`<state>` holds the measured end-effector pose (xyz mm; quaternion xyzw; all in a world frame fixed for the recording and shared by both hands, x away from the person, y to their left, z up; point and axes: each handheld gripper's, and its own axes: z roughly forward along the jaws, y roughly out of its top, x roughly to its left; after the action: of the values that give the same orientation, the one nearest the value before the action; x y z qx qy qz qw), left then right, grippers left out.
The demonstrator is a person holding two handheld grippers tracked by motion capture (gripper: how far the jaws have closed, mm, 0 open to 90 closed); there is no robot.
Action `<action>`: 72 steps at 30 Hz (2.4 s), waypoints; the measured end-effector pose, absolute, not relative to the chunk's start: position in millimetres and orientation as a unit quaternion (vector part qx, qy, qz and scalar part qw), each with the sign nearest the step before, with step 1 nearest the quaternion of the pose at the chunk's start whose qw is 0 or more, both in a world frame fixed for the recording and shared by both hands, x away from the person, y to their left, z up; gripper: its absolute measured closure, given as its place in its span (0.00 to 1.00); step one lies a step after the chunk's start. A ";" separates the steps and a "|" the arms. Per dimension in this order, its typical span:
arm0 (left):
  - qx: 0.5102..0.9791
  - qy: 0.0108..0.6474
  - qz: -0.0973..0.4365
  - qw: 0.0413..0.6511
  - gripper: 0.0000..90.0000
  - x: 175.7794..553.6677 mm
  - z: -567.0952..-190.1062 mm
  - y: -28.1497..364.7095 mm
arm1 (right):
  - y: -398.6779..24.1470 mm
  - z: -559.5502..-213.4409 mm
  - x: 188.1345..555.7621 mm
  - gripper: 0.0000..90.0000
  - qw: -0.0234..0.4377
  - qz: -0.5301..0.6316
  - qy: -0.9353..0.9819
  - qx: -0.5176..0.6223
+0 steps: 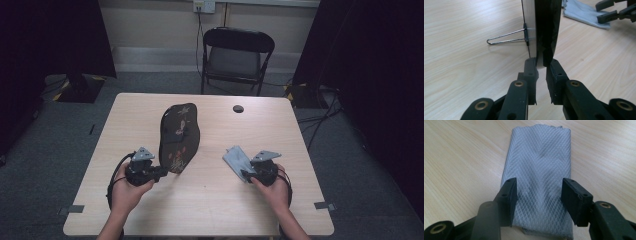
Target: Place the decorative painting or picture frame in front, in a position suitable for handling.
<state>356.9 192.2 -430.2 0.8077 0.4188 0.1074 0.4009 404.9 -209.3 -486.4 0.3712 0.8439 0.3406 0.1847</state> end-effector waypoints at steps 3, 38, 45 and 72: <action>0.810 0.411 0.106 0.403 0.88 357.6 -430.7 187.6 | -213.0 -485.3 402.2 0.62 0.173 0.341 0.843 0.378; 0.820 0.383 0.076 0.418 0.83 367.4 -429.2 169.7 | -246.7 -482.2 359.2 0.86 0.149 0.344 0.832 0.410; 0.819 0.384 0.083 0.418 0.66 371.9 -426.5 166.5 | -246.8 -482.7 360.8 0.80 0.150 0.346 0.831 0.408; 0.814 0.397 0.087 0.415 0.87 389.2 -427.1 154.6 | -235.9 -480.2 368.5 0.53 0.180 0.341 0.821 0.422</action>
<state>389.2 154.6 -427.1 0.8138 0.3975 0.0866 0.4150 368.5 -235.9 -480.2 0.4216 0.8207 0.3411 0.1799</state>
